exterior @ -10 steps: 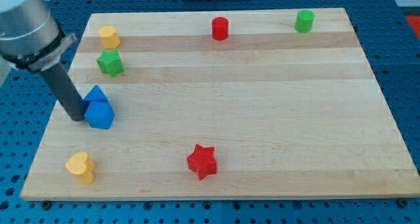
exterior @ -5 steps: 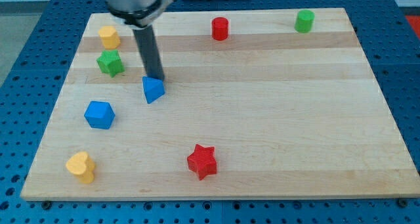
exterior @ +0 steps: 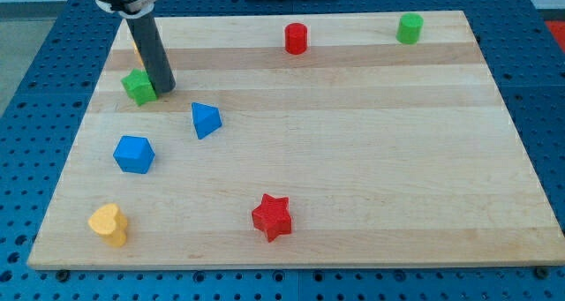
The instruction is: Push the blue triangle to the center right
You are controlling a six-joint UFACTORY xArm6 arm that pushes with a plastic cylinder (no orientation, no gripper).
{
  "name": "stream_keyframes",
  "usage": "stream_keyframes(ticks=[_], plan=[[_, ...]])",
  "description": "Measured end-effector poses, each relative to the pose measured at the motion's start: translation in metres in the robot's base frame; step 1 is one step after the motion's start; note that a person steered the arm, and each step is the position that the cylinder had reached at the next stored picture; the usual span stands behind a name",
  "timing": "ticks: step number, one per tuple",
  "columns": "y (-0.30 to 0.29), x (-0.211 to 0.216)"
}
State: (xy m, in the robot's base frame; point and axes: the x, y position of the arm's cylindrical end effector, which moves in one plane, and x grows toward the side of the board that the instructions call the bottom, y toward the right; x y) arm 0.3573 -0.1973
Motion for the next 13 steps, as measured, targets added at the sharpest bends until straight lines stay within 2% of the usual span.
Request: stream_keyframes(ticks=[1,3,4,5,7,8,10,13], plan=[[0.013,0.005],[0.086,0.02],[0.096,0.018],[0.066,0.001],[0.014,0.022],[0.01,0.054],[0.029,0.067],[0.147,0.057]])
